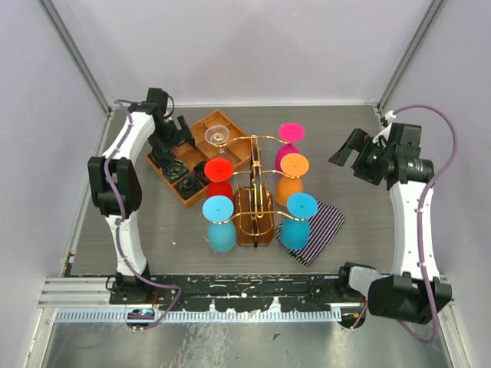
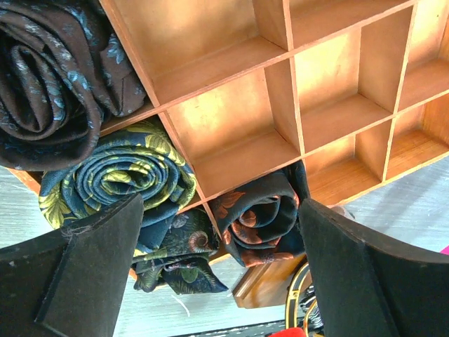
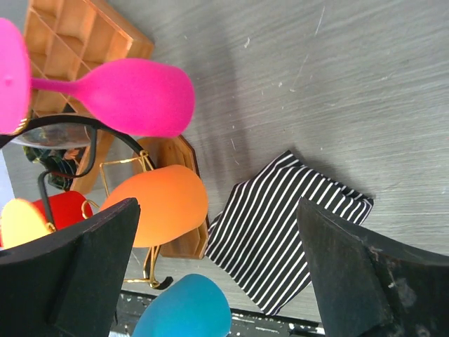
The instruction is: Take the wine glass off the wine glass rack
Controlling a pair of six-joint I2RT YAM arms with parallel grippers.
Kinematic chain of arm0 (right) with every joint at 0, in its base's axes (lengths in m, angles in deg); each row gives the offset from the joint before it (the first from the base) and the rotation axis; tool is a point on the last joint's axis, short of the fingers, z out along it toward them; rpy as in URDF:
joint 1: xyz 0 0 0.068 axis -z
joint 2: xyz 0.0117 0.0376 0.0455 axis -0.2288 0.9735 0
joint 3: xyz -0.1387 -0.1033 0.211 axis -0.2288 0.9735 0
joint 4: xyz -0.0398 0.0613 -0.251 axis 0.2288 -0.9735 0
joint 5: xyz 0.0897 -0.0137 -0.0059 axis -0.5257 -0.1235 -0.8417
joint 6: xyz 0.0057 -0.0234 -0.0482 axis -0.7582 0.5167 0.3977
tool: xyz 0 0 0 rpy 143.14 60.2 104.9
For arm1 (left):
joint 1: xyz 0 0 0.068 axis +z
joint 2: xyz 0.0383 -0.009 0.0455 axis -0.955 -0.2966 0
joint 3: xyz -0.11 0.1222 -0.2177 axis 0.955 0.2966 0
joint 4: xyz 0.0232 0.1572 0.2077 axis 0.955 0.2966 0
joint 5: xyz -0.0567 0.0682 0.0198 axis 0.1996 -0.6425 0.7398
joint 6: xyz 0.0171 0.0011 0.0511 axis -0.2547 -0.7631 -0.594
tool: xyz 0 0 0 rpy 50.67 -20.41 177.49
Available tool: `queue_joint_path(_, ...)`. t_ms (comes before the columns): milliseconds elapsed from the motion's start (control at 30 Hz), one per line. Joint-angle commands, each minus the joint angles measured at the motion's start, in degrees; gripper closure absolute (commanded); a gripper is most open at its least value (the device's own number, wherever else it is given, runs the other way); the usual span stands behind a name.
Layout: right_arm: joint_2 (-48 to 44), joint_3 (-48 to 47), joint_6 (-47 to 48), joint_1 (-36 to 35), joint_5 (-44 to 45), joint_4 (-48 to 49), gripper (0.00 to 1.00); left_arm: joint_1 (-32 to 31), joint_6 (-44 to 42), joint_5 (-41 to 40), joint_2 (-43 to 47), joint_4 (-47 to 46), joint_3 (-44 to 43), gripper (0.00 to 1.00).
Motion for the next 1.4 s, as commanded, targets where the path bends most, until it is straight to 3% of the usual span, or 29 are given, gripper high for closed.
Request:
queue_joint_path(0,-4.7,-3.6,0.6,-0.1,3.7,2.2,0.01,-1.5,-3.7,-0.8,2.5,0.4,-1.0,0.01)
queue_joint_path(100,-2.3,-5.3,1.6,-0.4,4.9,-0.8,0.01,-2.9,-5.3,-2.3,3.6,2.3,-2.1,0.01)
queue_joint_path(367,2.6,-9.6,1.2,-0.5,5.5,-3.0,0.01,-3.2,-6.1,-3.0,13.9,1.5,4.8,0.01)
queue_joint_path(500,5.7,-12.3,0.6,-1.1,7.5,-3.4,0.01,-3.3,-5.1,-1.8,17.9,-3.0,8.7,0.00)
queue_joint_path(633,6.7,-11.6,-0.7,-2.0,3.8,-2.6,0.01,-3.5,-6.3,-0.9,9.7,-0.2,2.2,0.07)
queue_joint_path(867,4.9,-11.6,0.6,-3.3,4.3,-4.5,0.01,-6.0,-9.2,-8.2,-4.8,7.7,-13.1,0.07)
queue_joint_path(1133,4.0,-11.0,-1.0,-3.3,0.2,-3.9,0.01,-5.3,-5.8,-7.5,-13.4,9.3,-21.6,0.07)
queue_joint_path(1367,4.3,-12.4,-0.7,-3.3,0.5,-3.9,0.01,-5.7,-5.7,-12.4,-19.8,13.5,-27.9,0.07)
